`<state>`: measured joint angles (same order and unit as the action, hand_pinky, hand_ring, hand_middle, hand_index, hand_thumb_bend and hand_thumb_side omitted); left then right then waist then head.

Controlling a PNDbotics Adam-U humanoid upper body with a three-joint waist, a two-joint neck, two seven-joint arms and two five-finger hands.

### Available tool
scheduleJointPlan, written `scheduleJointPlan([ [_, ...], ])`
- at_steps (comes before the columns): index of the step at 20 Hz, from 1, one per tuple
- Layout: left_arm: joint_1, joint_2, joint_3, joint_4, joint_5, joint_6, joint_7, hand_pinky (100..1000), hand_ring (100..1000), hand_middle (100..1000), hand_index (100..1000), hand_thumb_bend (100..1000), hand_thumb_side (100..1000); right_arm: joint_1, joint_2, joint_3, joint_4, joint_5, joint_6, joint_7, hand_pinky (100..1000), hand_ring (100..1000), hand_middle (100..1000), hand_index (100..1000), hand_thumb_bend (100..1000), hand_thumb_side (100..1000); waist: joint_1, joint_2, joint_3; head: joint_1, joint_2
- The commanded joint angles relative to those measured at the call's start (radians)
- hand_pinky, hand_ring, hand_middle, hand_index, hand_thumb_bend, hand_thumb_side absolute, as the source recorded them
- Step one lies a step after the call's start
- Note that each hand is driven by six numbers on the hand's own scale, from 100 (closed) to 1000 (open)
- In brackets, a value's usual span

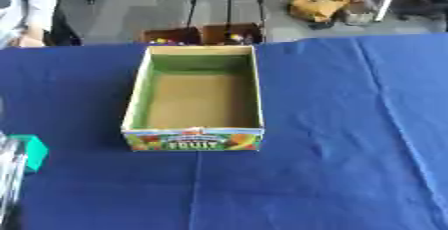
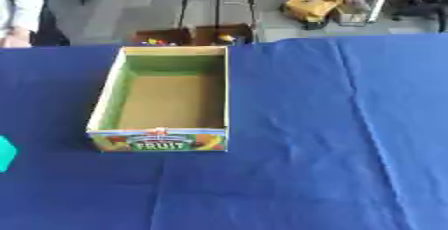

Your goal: Pick up objects on the table and place them in the box.

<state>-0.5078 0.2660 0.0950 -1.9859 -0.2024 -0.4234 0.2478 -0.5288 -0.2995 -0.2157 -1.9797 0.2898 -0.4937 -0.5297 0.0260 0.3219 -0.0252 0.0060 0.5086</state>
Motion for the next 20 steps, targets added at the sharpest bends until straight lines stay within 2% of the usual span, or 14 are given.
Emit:
scheduleJointPlan([
  [1, -0.002, 0.061, -0.001, -0.014, -0.023, 0.010, -0.039, 636, 712, 806, 984, 191, 1000, -0.012, -0.035, -0.005, -0.020, 0.014, 0.002, 0.004, 657, 666, 525, 660, 100, 772, 0.003, -0.019, 0.002, -0.004, -0.011],
  [8, 0.037, 0.176, 0.002, -0.014, -0.114, 0.024, -0.066, 694, 780, 847, 1000, 161, 1000, -0.009, -0.041, -0.005, -0.020, 0.016, 0.004, 0.006, 658, 666, 523, 660, 100, 771, 0.010, -0.017, -0.001, -0.008, -0.005],
  [12, 0.068, 0.215, 0.010, -0.014, -0.166, 0.039, -0.067, 733, 820, 882, 1000, 203, 1000, -0.011, -0.043, -0.005, -0.020, 0.017, 0.005, 0.006, 657, 665, 523, 659, 100, 774, 0.011, -0.014, -0.002, -0.007, -0.002],
  [16, 0.102, 0.253, 0.010, -0.014, -0.209, 0.060, -0.082, 745, 831, 897, 1000, 237, 991, -0.011, -0.045, -0.005, -0.020, 0.019, 0.006, 0.006, 657, 665, 522, 659, 100, 775, 0.012, -0.013, -0.004, 0.010, 0.008],
  [20, 0.136, 0.321, 0.007, -0.014, -0.203, 0.092, -0.097, 752, 838, 907, 1000, 213, 983, -0.011, -0.046, -0.004, -0.020, 0.020, 0.010, 0.007, 657, 665, 521, 659, 100, 776, 0.013, -0.014, -0.007, 0.028, 0.019],
])
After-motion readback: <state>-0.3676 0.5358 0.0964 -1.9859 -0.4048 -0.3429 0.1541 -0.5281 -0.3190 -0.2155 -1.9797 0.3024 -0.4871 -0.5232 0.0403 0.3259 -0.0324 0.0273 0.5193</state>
